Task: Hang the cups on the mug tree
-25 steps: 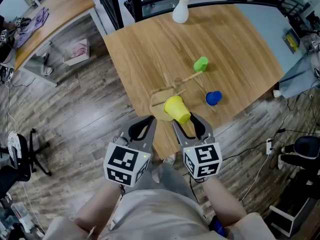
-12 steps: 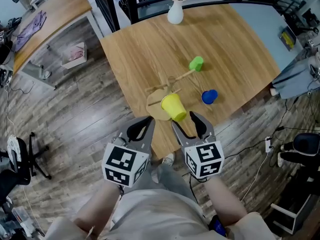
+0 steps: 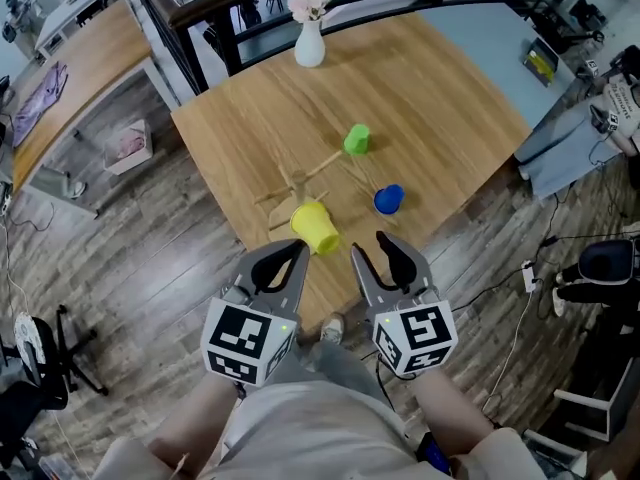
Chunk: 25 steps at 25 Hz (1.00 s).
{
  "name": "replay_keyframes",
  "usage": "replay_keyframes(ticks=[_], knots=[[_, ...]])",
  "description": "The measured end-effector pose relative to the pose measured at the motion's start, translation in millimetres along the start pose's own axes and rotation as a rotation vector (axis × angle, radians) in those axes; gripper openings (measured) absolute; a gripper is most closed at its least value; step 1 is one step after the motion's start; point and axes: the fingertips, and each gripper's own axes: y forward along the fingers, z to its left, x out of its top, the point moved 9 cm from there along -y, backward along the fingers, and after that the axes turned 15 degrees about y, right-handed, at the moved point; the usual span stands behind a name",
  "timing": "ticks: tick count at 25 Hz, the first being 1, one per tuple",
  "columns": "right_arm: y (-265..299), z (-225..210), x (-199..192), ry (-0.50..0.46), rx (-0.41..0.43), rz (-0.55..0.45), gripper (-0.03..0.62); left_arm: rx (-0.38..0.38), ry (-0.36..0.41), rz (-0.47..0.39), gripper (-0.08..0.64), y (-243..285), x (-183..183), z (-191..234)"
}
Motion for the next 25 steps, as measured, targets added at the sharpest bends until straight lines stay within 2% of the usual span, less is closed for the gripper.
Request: replay_keyframes(ticks=[6, 12, 18, 22, 25], knots=[[-36.0, -20.1, 21.6, 0.022, -0.076, -0.095, 0.098, -0.08, 0.036, -0.07, 0.003, 13.9, 31.5, -19.4], [-62.2, -46.3, 21.5, 0.068, -0.175, -0.126, 0.038, -0.158, 0.079, -0.105, 0.003, 34.8, 49.6, -36.2], [-80.7, -68.9, 19.6, 0.091, -0.23, -0.137, 0.048, -0.204, 0.099, -0.094, 0.003, 61.2, 59.3, -54.6], [-77.8, -82.3, 17.0, 0.152, -0.227, -0.124, 0.066, -0.217, 0.103, -0.085, 0.003, 73.1, 63.4, -61.5], [-69.0, -92.8, 15.9, 0.153, -0.217, -0.109, 0.107, -0.22, 0.106, -0.077, 0.003, 85.0, 65.5, -66.3]])
